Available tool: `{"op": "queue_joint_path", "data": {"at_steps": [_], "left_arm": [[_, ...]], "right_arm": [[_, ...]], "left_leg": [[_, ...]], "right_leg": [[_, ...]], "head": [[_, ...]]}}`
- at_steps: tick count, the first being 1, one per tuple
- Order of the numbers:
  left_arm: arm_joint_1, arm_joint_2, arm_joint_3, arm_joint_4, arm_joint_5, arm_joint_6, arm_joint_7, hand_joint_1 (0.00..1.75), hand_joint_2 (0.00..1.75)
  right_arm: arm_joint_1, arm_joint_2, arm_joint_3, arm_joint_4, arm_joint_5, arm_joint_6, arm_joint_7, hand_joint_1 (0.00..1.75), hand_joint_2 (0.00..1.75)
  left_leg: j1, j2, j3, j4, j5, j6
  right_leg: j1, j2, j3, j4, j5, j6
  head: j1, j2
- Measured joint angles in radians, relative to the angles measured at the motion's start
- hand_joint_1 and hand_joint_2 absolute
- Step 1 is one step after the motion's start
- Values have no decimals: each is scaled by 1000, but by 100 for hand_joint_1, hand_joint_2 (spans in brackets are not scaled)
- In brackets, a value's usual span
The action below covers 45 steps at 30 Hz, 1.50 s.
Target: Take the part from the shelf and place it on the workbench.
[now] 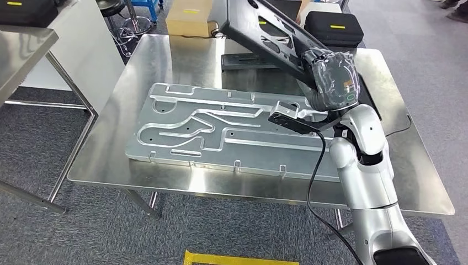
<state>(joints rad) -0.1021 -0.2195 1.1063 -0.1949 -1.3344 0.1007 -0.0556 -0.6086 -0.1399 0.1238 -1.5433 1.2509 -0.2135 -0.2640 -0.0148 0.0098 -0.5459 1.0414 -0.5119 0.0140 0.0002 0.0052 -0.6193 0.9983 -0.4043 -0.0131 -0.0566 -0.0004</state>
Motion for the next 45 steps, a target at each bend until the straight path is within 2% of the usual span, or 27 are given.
{"op": "queue_joint_path", "data": {"at_steps": [1,3,4,5,6,8,9,10,14,15,17,19,20,21,22,24,26,28,31,32,34,35,36,37,40,42,45], "left_arm": [[-1,0,0,0,0,0,-1,0,175],[-7,2,0,0,1,-1,-4,0,175],[-12,4,0,0,2,-2,-6,0,175],[-16,5,0,0,3,-3,-7,0,175],[-18,5,0,0,4,-3,-8,0,175],[-15,6,0,0,5,-4,-7,0,175],[-11,6,0,0,5,-4,-8,0,175],[-9,5,0,0,6,-4,-8,0,175],[-7,6,0,1,8,-12,-5,0,175],[-7,6,0,1,6,-15,-4,0,175],[-7,6,0,1,1,-16,-1,0,175],[-6,6,0,1,5,-15,0,0,175],[-4,6,0,1,9,-14,0,0,175],[-3,6,0,1,13,-14,0,0,175],[-2,7,1,1,13,-13,0,0,175],[-1,6,0,1,7,-14,1,0,87],[3,6,0,2,2,-15,4,0,0],[8,6,0,2,4,-15,8,0,0],[11,9,0,2,6,-14,10,0,0],[12,10,0,2,7,-14,8,0,0],[16,12,0,2,10,-12,7,0,0],[18,13,1,2,12,-11,8,0,0],[19,15,1,2,14,-9,11,0,0],[20,16,2,2,15,-7,13,0,0],[20,18,4,2,16,1,22,0,0],[20,19,6,2,17,5,25,0,0],[21,20,10,2,21,8,27,0,0]], "right_arm": [[-5,-2,11,32,51,-23,15,175,175],[-11,-5,36,97,120,-55,39,175,175],[-11,-6,47,125,136,-63,45,175,175],[-10,-6,56,149,148,-67,50,175,175],[-10,-6,64,171,161,-69,56,175,175],[-14,-6,77,212,194,-68,68,175,175],[-18,-6,83,235,210,-68,72,175,175],[-23,-6,88,262,225,-69,75,175,175],[-44,-4,104,382,274,-79,86,0,0],[-49,0,108,413,278,-82,86,0,0],[-61,18,110,463,278,-85,86,0,0],[-66,38,110,504,273,-84,86,0,0],[-64,47,110,520,270,-83,86,0,0],[-62,55,110,533,266,-82,86,0,0],[-61,61,110,543,262,-81,86,0,0],[-63,68,110,556,255,-81,86,0,0],[-68,73,109,566,251,-80,86,0,0],[-69,76,109,573,246,-77,86,0,0],[-66,76,108,579,234,-72,88,0,0],[-65,76,108,580,230,-72,89,0,0],[-58,75,107,582,222,-71,93,0,0],[-53,75,106,583,218,-71,95,0,0],[-46,75,103,583,212,-71,98,0,0],[-41,75,99,583,206,-72,100,0,0],[-34,75,73,579,178,-76,104,0,0],[-31,74,47,570,161,-80,109,0,0],[-23,76,7,553,148,-88,120,0,0]], "left_leg": [[1,-3,-19,41,-19,-6],[7,-6,-86,168,-66,-16],[9,-6,-118,224,-80,-20],[12,-5,-136,251,-75,-25],[15,-5,-136,240,-50,-28],[23,-5,-92,128,29,-34],[24,-4,-69,73,57,-36],[24,-4,-52,29,67,-34],[20,-9,-43,-6,55,-3],[21,-8,-41,-7,55,3],[23,-4,-37,-10,54,14],[18,-1,-36,-10,52,20],[15,0,-35,-10,50,23],[11,1,-33,-10,48,25],[8,1,-30,-10,46,26],[2,2,-20,-10,39,28],[-1,3,-15,-11,33,24],[-1,6,-14,-14,29,16],[0,6,-20,13,6,2],[2,3,-37,54,-16,-4],[12,-1,-99,180,-69,-15],[18,-1,-130,236,-86,-21],[23,-1,-147,262,-85,-26],[29,0,-146,250,-65,-31],[38,2,-70,69,34,-40],[36,2,-43,6,54,-34],[32,5,-49,0,63,-13]], "right_leg": [[-5,-1,10,-8,-1,-1],[-8,-2,19,-10,-6,-4],[-9,-2,21,-9,-9,-4],[-10,-1,24,-7,-13,-2],[-13,1,28,-5,-18,1],[-18,5,36,4,-30,10],[-18,6,37,10,-36,16],[-17,8,34,16,-40,23],[-14,7,20,24,-41,40],[-15,6,16,35,-50,43],[-15,3,-20,112,-92,50],[-13,1,-98,251,-144,52],[-13,1,-130,301,-153,50],[-11,1,-148,320,-143,47],[-8,2,-144,294,-113,40],[3,3,-91,161,-33,17],[15,4,-45,56,5,-4],[22,6,-36,31,4,-12],[8,10,-15,4,8,-14],[2,10,-7,-4,9,-15],[0,11,-1,-5,8,-16],[-2,12,0,-4,7,-16],[-4,13,0,-1,5,-14],[-7,16,0,3,4,-11],[-13,23,-5,23,-8,5],[-10,25,-14,33,-9,19],[-14,26,-22,34,-4,38]], "head": [[0,0],[0,0],[0,0],[0,0],[0,0],[0,0],[0,0],[0,0],[0,0],[0,0],[0,0],[0,0],[0,0],[0,0],[0,0],[0,0],[0,0],[0,0],[0,0],[0,0],[0,0],[0,0],[0,0],[0,0],[0,0],[0,0],[1,0]]}}
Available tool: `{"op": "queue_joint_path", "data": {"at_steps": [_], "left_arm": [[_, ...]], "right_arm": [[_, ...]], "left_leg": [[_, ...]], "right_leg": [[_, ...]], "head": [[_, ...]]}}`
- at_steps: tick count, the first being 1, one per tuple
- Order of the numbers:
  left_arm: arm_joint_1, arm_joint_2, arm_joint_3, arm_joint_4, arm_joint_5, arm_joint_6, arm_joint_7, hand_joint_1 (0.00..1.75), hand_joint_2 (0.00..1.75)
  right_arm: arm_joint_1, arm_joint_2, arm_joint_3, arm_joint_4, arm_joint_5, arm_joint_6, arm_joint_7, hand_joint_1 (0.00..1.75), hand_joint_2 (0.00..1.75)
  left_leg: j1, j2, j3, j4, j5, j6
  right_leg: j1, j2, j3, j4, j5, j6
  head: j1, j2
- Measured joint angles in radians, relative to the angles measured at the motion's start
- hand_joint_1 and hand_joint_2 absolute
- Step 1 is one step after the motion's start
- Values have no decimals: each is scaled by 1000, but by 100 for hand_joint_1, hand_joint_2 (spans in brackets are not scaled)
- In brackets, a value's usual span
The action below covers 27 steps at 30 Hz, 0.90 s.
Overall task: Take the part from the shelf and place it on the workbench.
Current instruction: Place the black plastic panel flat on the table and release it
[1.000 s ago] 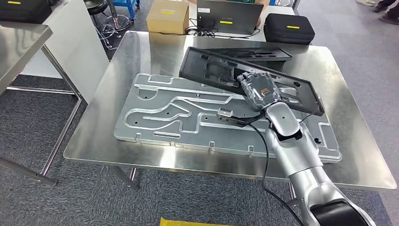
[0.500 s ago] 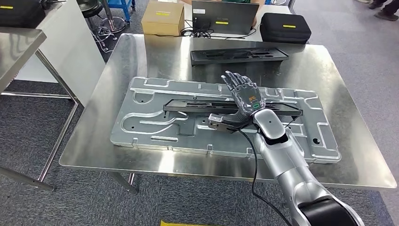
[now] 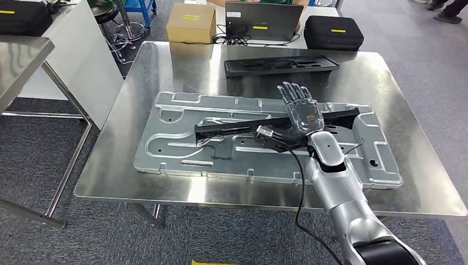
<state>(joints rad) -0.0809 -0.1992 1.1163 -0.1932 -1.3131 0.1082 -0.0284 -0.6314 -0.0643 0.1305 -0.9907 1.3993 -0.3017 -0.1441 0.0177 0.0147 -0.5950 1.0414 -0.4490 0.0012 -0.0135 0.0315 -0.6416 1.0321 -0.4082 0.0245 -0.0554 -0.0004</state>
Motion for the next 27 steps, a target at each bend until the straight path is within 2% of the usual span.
{"op": "queue_joint_path", "data": {"at_steps": [1,2,5,6,7,8,10,11,12,14,15,16,17,18,20,21,22,23,24,25,26,27], "left_arm": [[0,0,2,0,2,0,0,0,0],[0,0,3,0,4,0,0,0,0],[1,0,4,0,5,0,-1,0,0],[1,0,5,0,5,0,-1,0,0],[1,0,5,0,5,1,-1,0,0],[2,0,5,0,5,2,0,0,0],[2,0,5,0,4,3,4,0,0],[2,0,5,0,3,3,6,0,0],[2,0,5,0,2,3,7,0,0],[1,0,5,0,0,2,10,0,0],[1,1,5,0,-1,2,11,0,0],[1,1,5,0,-3,2,12,0,0],[2,1,5,0,-4,2,13,0,0],[3,1,5,0,-5,2,13,0,0],[3,3,5,0,-5,2,13,0,0],[3,3,5,0,-4,2,13,0,0],[2,4,5,0,-2,2,13,0,0],[2,4,5,0,0,2,13,0,0],[1,4,5,0,2,3,13,0,0],[-1,6,6,0,4,5,13,0,0],[-4,8,6,-1,5,6,13,0,0],[-7,10,6,-1,6,8,13,0,0]], "right_arm": [[2,2,-13,-6,-3,-3,3,0,0],[5,5,-25,-13,-5,-7,7,0,0],[14,21,-66,-34,-14,-19,18,0,0],[23,26,-80,-42,-16,-23,21,0,0],[37,30,-94,-53,-17,-26,24,0,0],[56,34,-111,-71,-18,-29,28,0,0],[99,46,-159,-126,-20,-33,34,0,0],[123,54,-188,-161,-22,-36,35,0,0],[146,60,-216,-194,-24,-39,35,0,0],[194,70,-268,-251,-29,-44,36,0,0],[216,71,-292,-274,-32,-46,36,0,0],[235,72,-313,-295,-34,-46,36,0,0],[249,72,-330,-312,-34,-46,36,0,0],[259,72,-344,-326,-33,-47,35,0,0],[274,71,-366,-342,-28,-48,33,0,0],[283,71,-376,-346,-23,-50,32,0,0],[291,71,-384,-348,-18,-51,31,0,0],[296,72,-390,-349,-13,-54,30,0,0],[299,73,-394,-349,-9,-57,28,0,0],[300,73,-397,-350,-6,-60,27,0,0],[300,74,-399,-350,-4,-62,27,0,0],[300,75,-401,-350,-1,-64,26,0,0]], "left_leg": [[1,4,-2,-4,6,9],[2,9,-6,-9,12,17],[1,20,-24,-12,28,26],[0,25,-32,-12,33,26],[0,28,-39,-12,38,25],[0,31,-46,-12,44,23],[0,31,-57,-12,56,16],[0,31,-59,-13,62,10],[1,30,-58,-15,68,4],[2,28,-56,-21,79,-9],[3,27,-56,-20,82,-15],[3,23,-61,-13,71,-20],[4,18,-71,11,42,-23],[4,12,-85,56,-3,-24],[4,3,-114,186,-101,-22],[4,1,-120,241,-127,-21],[4,-1,-111,268,-131,-19],[2,-1,-86,259,-116,-15],[0,-1,-42,212,-92,-7],[-6,2,14,141,-76,4],[-11,6,70,63,-71,13],[-17,9,110,3,-73,18]], "right_leg": [[-2,-2,-5,12,-15,6],[-2,-6,-16,41,-44,10],[-2,-14,-71,203,-162,21],[-2,-15,-78,239,-180,23],[-2,-15,-68,244,-181,24],[-2,-16,-40,212,-165,25],[-2,-15,53,79,-123,21],[1,-13,89,23,-105,16],[4,-12,109,-13,-96,10],[11,-11,111,-23,-83,-4],[9,-13,108,-26,-77,-13],[8,-14,103,-29,-68,-21],[6,-16,96,-31,-57,-31],[4,-16,85,-34,-46,-39],[9,-16,60,-32,-26,-47],[12,-16,47,-31,-16,-48],[15,-16,34,-30,-6,-49],[18,-16,20,-29,3,-49],[22,-16,8,-28,13,-49],[24,-17,-2,-26,21,-48],[26,-18,-9,-25,29,-45],[26,-22,-13,-25,37,-41]], "head": [[0,0],[0,0],[0,0],[0,0],[0,0],[0,0],[0,0],[0,0],[0,0],[0,0],[0,0],[0,0],[0,0],[0,0],[-1,0],[-1,0],[-1,0],[-1,0],[-1,0],[-1,0],[-1,0],[-1,0]]}}
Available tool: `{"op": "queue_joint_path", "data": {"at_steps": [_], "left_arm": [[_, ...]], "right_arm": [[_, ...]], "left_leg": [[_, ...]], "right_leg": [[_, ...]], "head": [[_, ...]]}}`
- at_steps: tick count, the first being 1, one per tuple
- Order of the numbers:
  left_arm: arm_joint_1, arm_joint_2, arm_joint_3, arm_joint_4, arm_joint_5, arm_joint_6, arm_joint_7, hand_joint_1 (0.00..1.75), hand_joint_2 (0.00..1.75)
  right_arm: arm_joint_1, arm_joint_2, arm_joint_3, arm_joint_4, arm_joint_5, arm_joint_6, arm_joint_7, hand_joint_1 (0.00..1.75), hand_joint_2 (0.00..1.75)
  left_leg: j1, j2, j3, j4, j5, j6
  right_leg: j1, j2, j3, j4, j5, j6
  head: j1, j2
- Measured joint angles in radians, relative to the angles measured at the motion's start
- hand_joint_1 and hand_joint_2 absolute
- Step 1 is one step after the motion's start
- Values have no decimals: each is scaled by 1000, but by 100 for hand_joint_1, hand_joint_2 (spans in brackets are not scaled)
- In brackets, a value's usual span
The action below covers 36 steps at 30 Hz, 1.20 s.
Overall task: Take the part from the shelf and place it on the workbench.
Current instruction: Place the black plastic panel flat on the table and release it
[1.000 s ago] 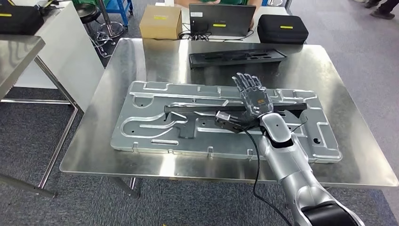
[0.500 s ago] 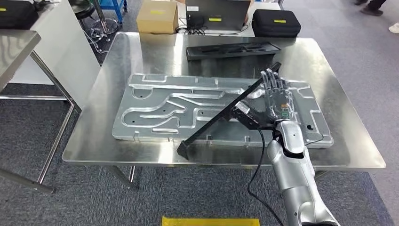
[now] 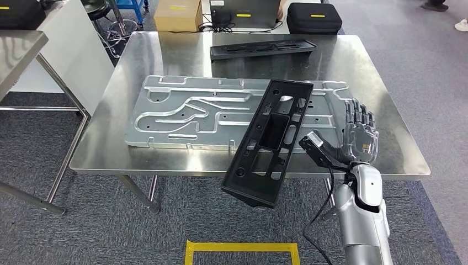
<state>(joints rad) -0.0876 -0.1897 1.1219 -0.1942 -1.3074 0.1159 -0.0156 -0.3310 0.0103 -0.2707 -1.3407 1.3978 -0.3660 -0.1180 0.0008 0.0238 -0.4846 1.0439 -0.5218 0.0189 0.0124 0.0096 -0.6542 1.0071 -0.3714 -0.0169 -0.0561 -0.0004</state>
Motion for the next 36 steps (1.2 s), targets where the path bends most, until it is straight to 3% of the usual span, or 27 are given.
{"op": "queue_joint_path", "data": {"at_steps": [2,4,5,6,8,9,10,11,12,14,16,19,20,22,24,25,26,27,29,31,32,34,35,36], "left_arm": [[-3,2,0,0,1,2,0,0,0],[-1,1,0,0,3,2,0,0,0],[-1,1,0,0,5,3,-1,0,0],[0,1,1,0,6,4,-1,0,0],[0,1,1,0,8,5,-4,0,0],[1,1,1,0,9,5,-5,0,0],[2,0,1,0,9,5,-5,0,0],[3,0,2,0,9,4,-6,0,0],[4,-1,2,0,10,4,-6,0,0],[4,-2,3,0,10,4,-6,0,0],[3,-3,5,0,10,4,-6,0,0],[4,-4,7,0,10,4,-4,0,0],[5,-4,7,0,10,4,-3,0,0],[5,-4,7,0,10,4,-2,0,0],[5,-4,8,0,10,4,-1,0,0],[5,-4,8,0,10,4,-1,0,0],[4,-4,8,0,10,4,-1,0,0],[4,-4,8,0,10,4,-1,0,0],[1,-2,8,-1,10,4,-1,0,0],[-2,-1,8,-2,9,5,-1,0,0],[-4,-1,8,-2,8,5,-1,0,0],[-3,-3,8,-2,7,5,-1,0,0],[-3,-4,8,-2,6,5,-1,0,0],[-4,-4,9,-1,5,5,-1,0,0]], "right_arm": [[0,1,-4,0,2,-2,0,0,0],[2,9,-8,0,3,-4,0,0,0],[3,16,-13,-2,3,-6,1,0,0],[6,24,-20,-4,3,-8,2,0,0],[19,47,-41,-12,3,-11,4,0,0],[30,60,-53,-17,2,-13,4,0,0],[43,75,-67,-23,1,-15,5,0,0],[58,90,-83,-29,-1,-17,7,0,0],[72,106,-99,-36,-3,-21,8,0,0],[95,134,-127,-52,-10,-31,9,0,0],[118,155,-149,-69,-19,-40,9,0,0],[153,164,-173,-86,-30,-50,6,0,0],[159,164,-176,-90,-32,-51,5,0,0],[165,162,-180,-96,-41,-53,2,0,0],[175,160,-191,-99,-74,-51,-11,0,0],[185,160,-199,-100,-101,-48,-21,0,0],[197,160,-208,-100,-133,-45,-34,0,0],[210,160,-217,-99,-166,-41,-46,0,0],[241,160,-234,-94,-223,-32,-65,0,0],[269,160,-251,-75,-268,-11,-75,0,0],[280,160,-262,-58,-290,4,-81,0,0],[299,161,-288,-11,-327,24,-107,0,0],[307,165,-302,15,-341,27,-125,0,0],[314,169,-317,40,-350,26,-140,0,0]], "left_leg": [[-9,3,27,-55,-3,0],[-5,5,16,-68,20,5],[-1,8,9,-74,34,11],[3,10,-2,-80,49,15],[5,12,-32,-80,74,17],[6,13,-48,-80,86,15],[8,13,-65,-78,97,11],[11,14,-81,-75,106,6],[15,14,-96,-71,115,0],[21,13,-121,-58,127,-13],[21,10,-135,-47,138,-28],[24,6,-143,-45,150,-50],[25,4,-151,-29,132,-54],[28,-1,-183,64,44,-53],[27,-6,-214,203,-43,-49],[25,-8,-215,248,-57,-45],[22,-9,-200,259,-49,-39],[18,-10,-167,232,-27,-29],[1,-9,-63,94,8,7],[-14,-10,19,-35,5,30],[-18,-11,34,-66,-1,33],[-19,-11,35,-90,19,28],[-16,-7,31,-101,34,30],[-11,-2,24,-112,50,30]], "right_leg": [[-3,-8,-2,-3,17,11],[-6,-10,-7,-6,23,22],[-7,-8,-14,9,1,28],[-9,-6,-27,42,-40,35],[-16,-4,-60,160,-146,49],[-20,-5,-71,221,-176,56],[-25,-5,-71,261,-181,63],[-29,-5,-56,271,-165,69],[-34,-4,-22,241,-137,76],[-44,1,84,104,-112,87],[-44,8,153,-3,-128,78],[-38,7,148,-18,-126,45],[-37,6,140,-17,-118,33],[-34,4,121,-18,-98,13],[-24,2,96,-16,-79,3],[-18,0,84,-15,-71,0],[-11,-2,73,-13,-63,-2],[-4,-4,62,-12,-55,-4],[6,-9,46,-11,-40,-7],[5,-14,38,-12,-26,-2],[2,-16,35,-14,-18,4],[-1,-17,33,-21,-4,14],[-2,-14,30,-18,-14,21],[-3,-11,22,2,-44,28]], "head": [[0,0],[0,0],[0,0],[0,0],[0,0],[0,0],[0,0],[0,0],[0,0],[0,0],[0,0],[0,0],[0,0],[0,0],[0,0],[0,0],[0,0],[0,0],[0,0],[0,0],[0,0],[0,0],[0,0],[0,0]]}}
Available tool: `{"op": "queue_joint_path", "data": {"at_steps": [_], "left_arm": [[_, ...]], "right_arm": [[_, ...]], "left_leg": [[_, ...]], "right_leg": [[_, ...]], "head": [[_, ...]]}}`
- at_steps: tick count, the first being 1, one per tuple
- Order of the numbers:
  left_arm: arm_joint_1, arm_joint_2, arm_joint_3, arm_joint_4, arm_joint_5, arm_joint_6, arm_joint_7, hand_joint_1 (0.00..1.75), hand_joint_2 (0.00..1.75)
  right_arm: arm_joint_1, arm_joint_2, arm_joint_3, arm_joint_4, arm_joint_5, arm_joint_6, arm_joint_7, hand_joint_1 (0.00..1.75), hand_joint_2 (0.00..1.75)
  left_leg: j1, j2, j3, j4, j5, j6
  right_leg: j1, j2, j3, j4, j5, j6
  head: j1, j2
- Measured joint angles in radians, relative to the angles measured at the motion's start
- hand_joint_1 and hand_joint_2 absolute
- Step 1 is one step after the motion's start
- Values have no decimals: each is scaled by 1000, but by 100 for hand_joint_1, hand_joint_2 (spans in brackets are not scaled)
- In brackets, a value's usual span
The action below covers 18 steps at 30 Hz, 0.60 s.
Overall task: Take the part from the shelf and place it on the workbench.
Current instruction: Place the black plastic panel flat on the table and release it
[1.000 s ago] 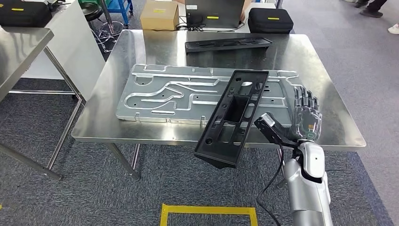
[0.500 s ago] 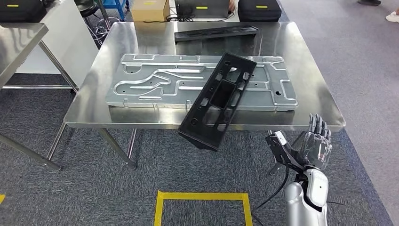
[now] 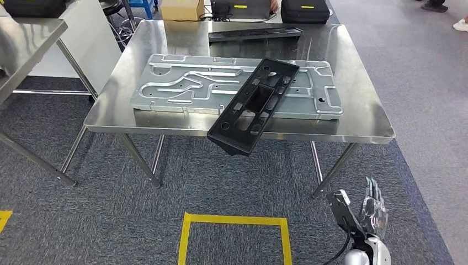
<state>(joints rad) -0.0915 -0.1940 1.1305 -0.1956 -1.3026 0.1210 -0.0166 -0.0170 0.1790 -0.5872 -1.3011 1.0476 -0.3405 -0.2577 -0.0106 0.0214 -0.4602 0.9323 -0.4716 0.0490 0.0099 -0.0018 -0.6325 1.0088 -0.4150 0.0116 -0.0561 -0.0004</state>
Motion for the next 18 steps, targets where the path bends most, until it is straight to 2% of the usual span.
{"op": "queue_joint_path", "data": {"at_steps": [1,2,3,4,5,6,7,8,9,10,11,13,14,15,16,18], "left_arm": [[-1,-1,0,0,-1,0,0,0,0],[-1,-1,0,0,-3,0,0,0,0],[-1,-1,0,0,-4,1,1,0,0],[-1,-1,0,0,-6,0,1,0,0],[-1,-1,0,0,-8,0,2,0,0],[-1,-2,0,0,-10,0,3,0,0],[-1,-2,0,0,-12,1,4,0,0],[-2,-2,0,0,-14,1,4,0,0],[-2,-2,0,0,-17,2,5,0,0],[-2,-2,-1,0,-20,3,4,0,0],[-2,-2,-2,0,-23,4,3,0,0],[-3,-3,-4,0,-28,4,2,0,0],[-3,-3,-5,0,-30,3,1,0,0],[-2,-3,-7,0,-33,2,2,0,0],[-1,-3,-8,0,-36,0,3,0,0],[1,-3,-11,0,-43,-4,7,0,0]], "right_arm": [[4,6,-14,21,-7,1,-10,0,0],[6,12,-26,39,-14,9,-13,0,0],[7,17,-39,58,-23,24,-12,0,0],[6,22,-54,83,-35,42,-12,0,0],[4,26,-73,116,-46,59,-14,0,0],[2,28,-95,161,-57,68,-22,0,0],[-3,29,-119,216,-66,70,-35,0,0],[-11,29,-143,279,-72,69,-48,0,0],[-23,29,-164,350,-79,70,-57,0,0],[-36,28,-184,425,-86,73,-59,0,0],[-48,26,-202,498,-94,80,-54,0,0],[-58,24,-240,626,-113,99,-36,0,0],[-59,24,-258,677,-121,110,-22,0,0],[-59,24,-273,721,-127,125,0,0,0],[-61,23,-284,760,-129,141,28,0,0],[-64,17,-294,831,-114,179,121,0,0]], "left_leg": [[4,5,-10,-6,15,-1],[5,9,-24,-7,26,-1],[6,15,-40,-5,36,-3],[9,21,-57,-1,45,-6],[13,28,-75,6,54,-11],[18,34,-94,15,60,-16],[23,38,-113,27,66,-22],[27,43,-130,41,70,-28],[30,48,-145,55,73,-36],[30,54,-154,67,76,-44],[29,60,-159,75,79,-52],[31,70,-161,79,87,-67],[34,62,-164,84,78,-74],[37,46,-172,103,50,-80],[38,26,-185,141,5,-83],[38,-5,-215,266,-101,-82]], "right_leg": [[-3,2,-13,39,-46,9],[-8,4,-30,97,-98,19],[-15,3,-46,163,-138,28],[-21,3,-55,218,-152,36],[-27,3,-52,249,-141,45],[-33,2,-33,248,-112,54],[-39,-3,3,211,-78,63],[-45,-14,52,147,-65,73],[-45,-26,102,74,-70,75],[-43,-36,139,15,-85,69],[-39,-42,158,-20,-103,58],[-32,-37,154,-28,-105,28],[-32,-33,147,-27,-97,16],[-31,-30,136,-26,-87,4],[-30,-26,124,-26,-76,-7],[-23,-17,94,-25,-51,-19]], "head": [[0,0],[0,0],[0,0],[0,0],[0,0],[0,0],[0,0],[0,0],[0,0],[0,0],[0,0],[0,0],[0,0],[0,0],[0,0],[0,0]]}}
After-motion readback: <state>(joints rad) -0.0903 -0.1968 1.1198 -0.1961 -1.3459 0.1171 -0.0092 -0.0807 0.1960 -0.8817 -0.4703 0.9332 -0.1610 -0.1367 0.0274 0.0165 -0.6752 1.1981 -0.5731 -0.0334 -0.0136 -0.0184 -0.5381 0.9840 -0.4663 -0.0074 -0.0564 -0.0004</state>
